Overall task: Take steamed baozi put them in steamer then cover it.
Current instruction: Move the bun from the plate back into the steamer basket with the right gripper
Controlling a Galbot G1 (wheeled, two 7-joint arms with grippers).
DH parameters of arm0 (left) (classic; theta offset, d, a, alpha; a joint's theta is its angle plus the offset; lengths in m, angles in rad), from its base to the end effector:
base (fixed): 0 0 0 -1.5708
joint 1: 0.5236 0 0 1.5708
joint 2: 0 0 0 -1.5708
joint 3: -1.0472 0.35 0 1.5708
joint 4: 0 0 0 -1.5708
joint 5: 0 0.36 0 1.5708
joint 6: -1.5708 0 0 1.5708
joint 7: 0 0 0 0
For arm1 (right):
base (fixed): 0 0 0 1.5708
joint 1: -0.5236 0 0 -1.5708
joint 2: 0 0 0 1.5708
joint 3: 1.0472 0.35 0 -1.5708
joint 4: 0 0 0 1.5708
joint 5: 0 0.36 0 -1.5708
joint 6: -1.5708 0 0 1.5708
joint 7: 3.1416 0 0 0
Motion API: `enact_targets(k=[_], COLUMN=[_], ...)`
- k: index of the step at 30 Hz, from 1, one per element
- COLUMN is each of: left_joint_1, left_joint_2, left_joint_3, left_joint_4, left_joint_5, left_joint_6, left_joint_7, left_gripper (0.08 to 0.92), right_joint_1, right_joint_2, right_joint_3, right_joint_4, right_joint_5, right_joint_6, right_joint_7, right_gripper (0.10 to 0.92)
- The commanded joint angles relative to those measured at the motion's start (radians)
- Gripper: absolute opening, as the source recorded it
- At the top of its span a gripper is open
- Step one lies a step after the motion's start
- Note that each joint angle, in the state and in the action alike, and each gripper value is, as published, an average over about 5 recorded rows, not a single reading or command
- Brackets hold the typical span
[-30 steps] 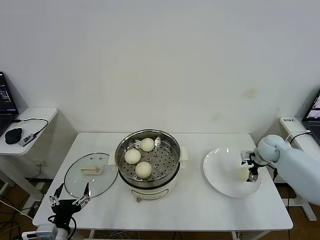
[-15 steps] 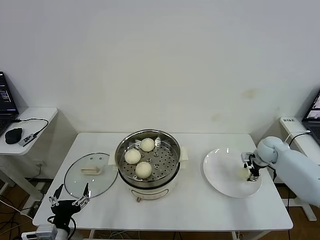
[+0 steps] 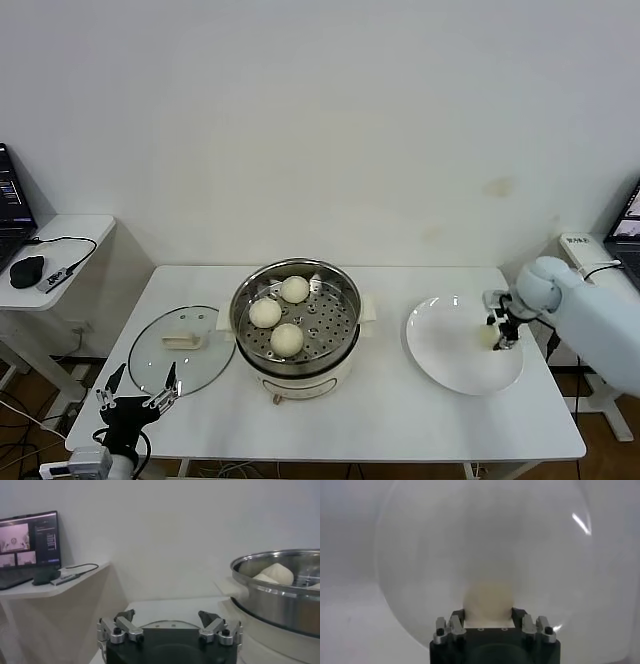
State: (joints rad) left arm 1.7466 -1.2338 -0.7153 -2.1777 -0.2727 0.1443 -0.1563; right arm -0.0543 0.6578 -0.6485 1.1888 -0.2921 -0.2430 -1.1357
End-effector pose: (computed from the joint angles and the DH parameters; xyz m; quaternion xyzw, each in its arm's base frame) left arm 0.1462 0.1010 -0.2771 0.0593 -0.9912 -0.0642 0.0998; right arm 0.5229 -0.1950 -0.1862 0.4232 -0.5457 0.5696 0.4458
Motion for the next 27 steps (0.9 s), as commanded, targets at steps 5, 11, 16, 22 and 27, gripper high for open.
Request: enact_targets(k=[5, 11, 16, 22, 27], left_joint_1=[-0.009, -0.019, -0.025, -0.035, -0.038], left_joint_2=[0.008, 0.009, 0.01, 0.008, 0.001], left_joint_3=[0.003, 0.007, 0.009, 0.009, 0.009], left_joint_4=[-0.008, -0.009, -0.011, -0.009, -0.005], left_joint_5=[-0.003, -0.005, -0.005, -0.006, -0.004], left_joint_6=[0.001, 0.002, 0.003, 0.006, 0.006], left_joint_7=[0.0, 0.001, 0.001, 0.001, 0.001], left_gripper=[0.823, 0.823, 0.823, 0.823, 0.823], right_joint_1=[0.567, 0.701, 0.724, 0.684, 0.629], right_joint_2=[0.028, 0.138, 0.216, 0.341, 0.464], right_joint_3=[-0.419, -0.514, -0.561, -0.571, -0.563], right_joint_4=[0.224, 0.274, 0.312, 0.31, 0.256], right_joint_5=[0.38, 0.542, 0.65, 0.768, 0.823], right_joint_6=[-0.133, -0.229, -0.322, -0.42, -0.473], right_joint_7=[0.001, 0.052, 0.127, 0.236, 0.317], right_gripper=[0.605, 0.611, 0.617, 0.619, 0.623])
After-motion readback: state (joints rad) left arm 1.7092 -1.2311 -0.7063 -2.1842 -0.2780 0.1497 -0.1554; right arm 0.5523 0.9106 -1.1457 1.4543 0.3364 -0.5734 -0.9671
